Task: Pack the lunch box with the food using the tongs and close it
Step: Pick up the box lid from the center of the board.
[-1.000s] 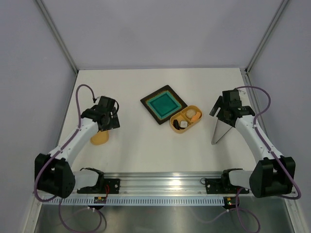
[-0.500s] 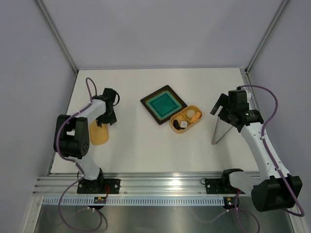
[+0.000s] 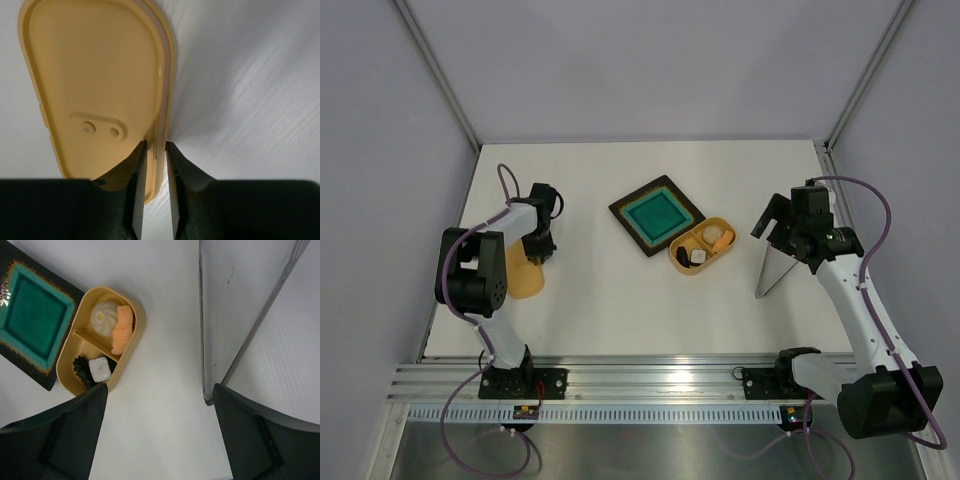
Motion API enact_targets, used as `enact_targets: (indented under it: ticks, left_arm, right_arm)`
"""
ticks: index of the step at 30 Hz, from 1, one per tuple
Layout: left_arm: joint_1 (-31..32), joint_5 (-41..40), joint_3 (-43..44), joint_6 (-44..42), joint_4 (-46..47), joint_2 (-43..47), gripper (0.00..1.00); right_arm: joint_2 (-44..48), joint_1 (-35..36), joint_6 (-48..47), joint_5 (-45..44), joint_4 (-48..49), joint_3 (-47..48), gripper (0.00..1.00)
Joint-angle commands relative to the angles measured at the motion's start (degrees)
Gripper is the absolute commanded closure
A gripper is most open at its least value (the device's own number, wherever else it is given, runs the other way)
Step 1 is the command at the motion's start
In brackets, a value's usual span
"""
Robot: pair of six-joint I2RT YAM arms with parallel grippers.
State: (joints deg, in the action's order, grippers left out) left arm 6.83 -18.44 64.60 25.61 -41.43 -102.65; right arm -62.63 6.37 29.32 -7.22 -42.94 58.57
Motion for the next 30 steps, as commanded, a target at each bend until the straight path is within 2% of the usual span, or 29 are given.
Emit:
enact_targets:
  ticks: [1,3,4,7,15,22,26,30]
  left_arm:
    - [-0.2,3.7,0.9,0.3,2.3,-2.2,0.82]
    - [-0.2,4.4,1.1,0.2,2.3,-2.2,0.83]
    - [-0.2,4.5,1.1,0.1,2.3,-1.9,0.90]
    - [-0.2,5.7,1.1,-0.6,2.1,0.2,1.00]
    - [0.3,14.2,-2.6,-1.3,3.9,11.4,1.00]
    - [3.0,21.6,-6.2,-0.7,5.1,16.8,1.00]
    - [4.9,24.4,-7.1,0.0,5.8,19.6,1.00]
    - [5.8,28.8,-6.9,1.1,6.6,20.6,1.00]
  right_arm:
    - [1.8,-0.2,0.1,1.2,0.1,0.8,0.06]
    - [2.0,-0.2,0.2,1.5,0.1,0.7,0.06]
    - [2.2,-0.2,0.3,1.6,0.1,0.7,0.06]
    - [2.5,-0.2,0.4,1.8,-0.2,0.7,0.06]
    - [2.7,-0.2,0.4,2.1,-0.5,0.8,0.06]
    - [1.7,-0.2,0.6,4.1,-0.4,1.6,0.06]
    - [1.4,0.0,1.5,8.6,0.5,2.0,0.07]
    - [0.3,2.8,4.8,10.7,3.5,1.3,0.07]
